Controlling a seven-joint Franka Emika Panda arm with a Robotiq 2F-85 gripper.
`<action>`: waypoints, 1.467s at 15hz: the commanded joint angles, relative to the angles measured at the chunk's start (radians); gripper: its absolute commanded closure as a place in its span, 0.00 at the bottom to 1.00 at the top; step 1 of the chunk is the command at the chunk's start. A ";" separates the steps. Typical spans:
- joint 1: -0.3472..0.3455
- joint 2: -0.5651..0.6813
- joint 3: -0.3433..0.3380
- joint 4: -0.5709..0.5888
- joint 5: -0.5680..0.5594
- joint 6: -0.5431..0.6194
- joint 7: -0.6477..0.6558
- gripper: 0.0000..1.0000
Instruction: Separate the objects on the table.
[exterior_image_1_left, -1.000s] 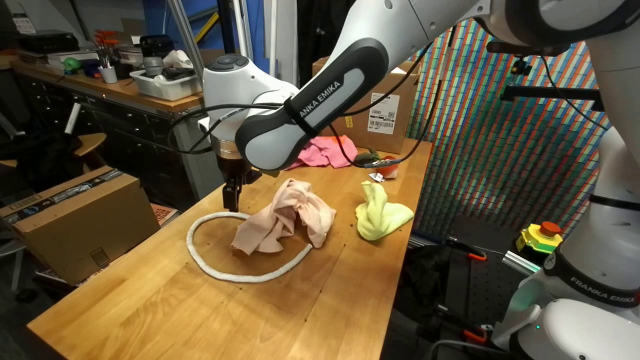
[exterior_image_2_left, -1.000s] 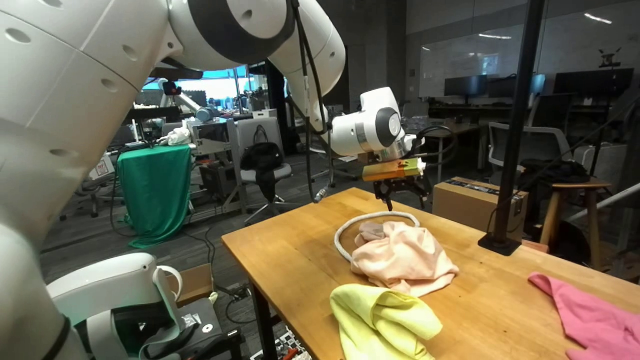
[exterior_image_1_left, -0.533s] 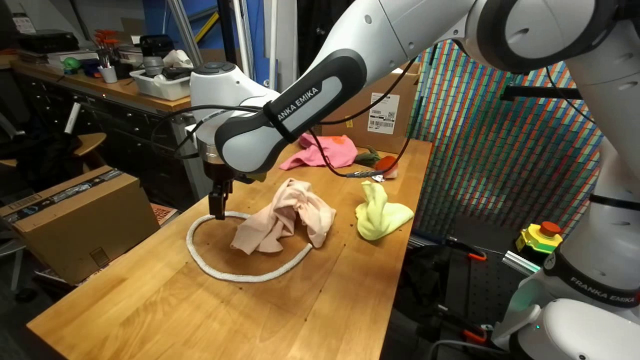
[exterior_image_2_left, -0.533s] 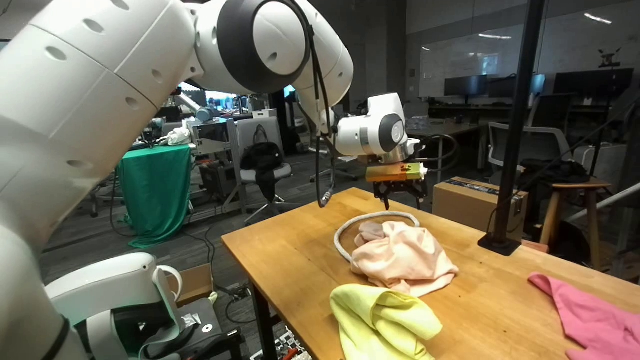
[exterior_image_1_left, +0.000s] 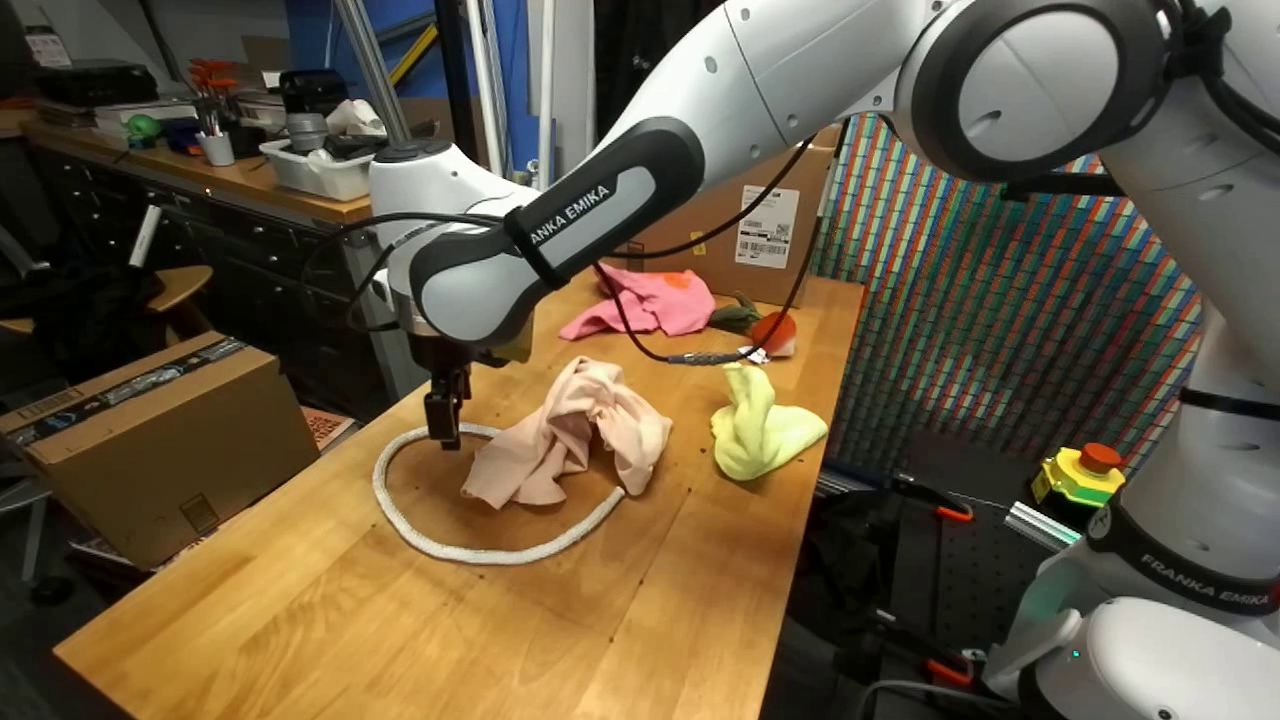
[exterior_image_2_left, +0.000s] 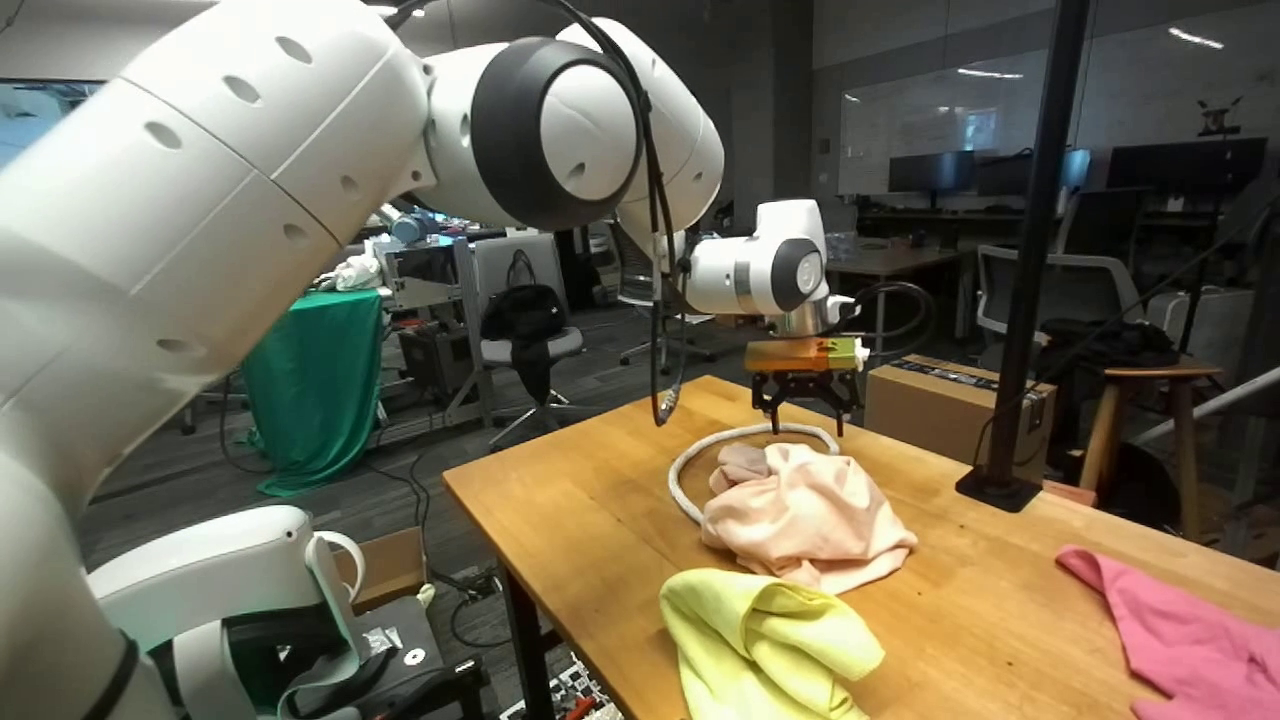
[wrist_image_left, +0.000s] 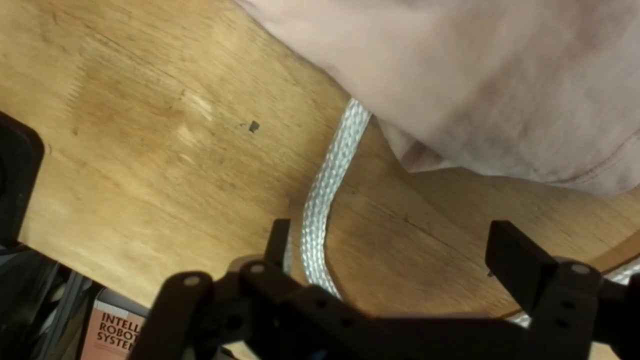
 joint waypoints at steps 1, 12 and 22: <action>-0.018 0.059 0.025 0.107 0.028 -0.086 -0.071 0.00; -0.019 0.146 0.031 0.241 0.036 -0.183 -0.124 0.00; -0.019 0.208 0.024 0.330 0.037 -0.217 -0.123 0.00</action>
